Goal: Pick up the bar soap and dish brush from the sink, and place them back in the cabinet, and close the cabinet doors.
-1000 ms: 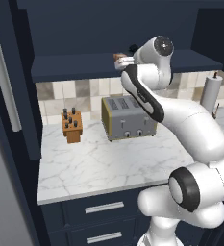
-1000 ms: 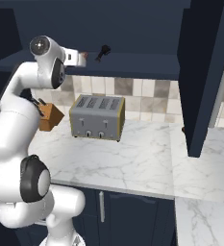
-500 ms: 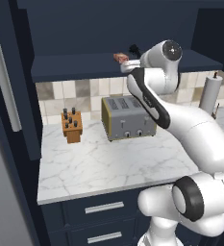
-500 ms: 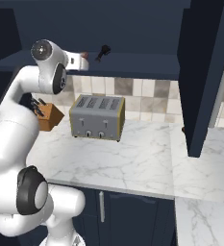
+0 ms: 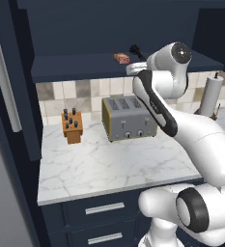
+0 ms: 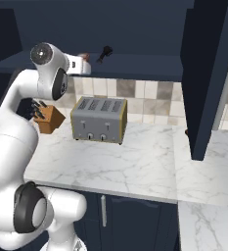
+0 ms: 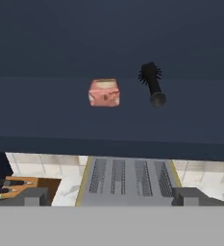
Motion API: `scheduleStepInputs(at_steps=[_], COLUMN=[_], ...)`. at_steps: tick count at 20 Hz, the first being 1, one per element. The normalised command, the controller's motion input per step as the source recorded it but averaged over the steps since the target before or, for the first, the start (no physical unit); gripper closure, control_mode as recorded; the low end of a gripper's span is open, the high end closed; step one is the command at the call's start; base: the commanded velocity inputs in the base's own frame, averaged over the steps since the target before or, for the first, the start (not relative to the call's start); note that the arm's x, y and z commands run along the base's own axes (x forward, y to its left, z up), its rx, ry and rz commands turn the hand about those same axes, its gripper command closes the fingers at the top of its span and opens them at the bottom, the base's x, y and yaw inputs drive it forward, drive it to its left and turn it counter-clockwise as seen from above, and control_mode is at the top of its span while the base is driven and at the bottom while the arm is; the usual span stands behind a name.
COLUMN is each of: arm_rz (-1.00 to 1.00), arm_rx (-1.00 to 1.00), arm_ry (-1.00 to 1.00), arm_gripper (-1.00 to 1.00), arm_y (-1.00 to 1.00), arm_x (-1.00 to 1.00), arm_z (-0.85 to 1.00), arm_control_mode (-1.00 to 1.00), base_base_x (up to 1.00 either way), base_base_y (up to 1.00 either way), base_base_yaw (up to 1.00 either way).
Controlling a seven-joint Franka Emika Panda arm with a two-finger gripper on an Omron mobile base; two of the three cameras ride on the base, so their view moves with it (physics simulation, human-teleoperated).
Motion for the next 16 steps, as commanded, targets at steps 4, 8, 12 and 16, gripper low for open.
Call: scheduleStepInputs(at_steps=[4,8,12,16], arm_rz=[0.00,0.00,0.00,0.00], arm_rx=[0.00,0.00,0.00,0.00], arm_ry=[0.00,0.00,-0.03,-0.03], arm_gripper=[-1.00,-1.00,-1.00,-1.00], arm_y=[0.00,0.00,0.04,0.16], arm_x=[-0.31,-0.34,-0.52,-0.44], arm_z=[0.00,0.00,0.00,0.00], arm_control_mode=[-1.00,-1.00,-1.00,-1.00], base_base_x=[0.00,0.00,0.00,0.00], base_base_y=[0.00,0.00,0.00,0.00], base_base_yaw=[0.00,0.00,0.00,0.00])
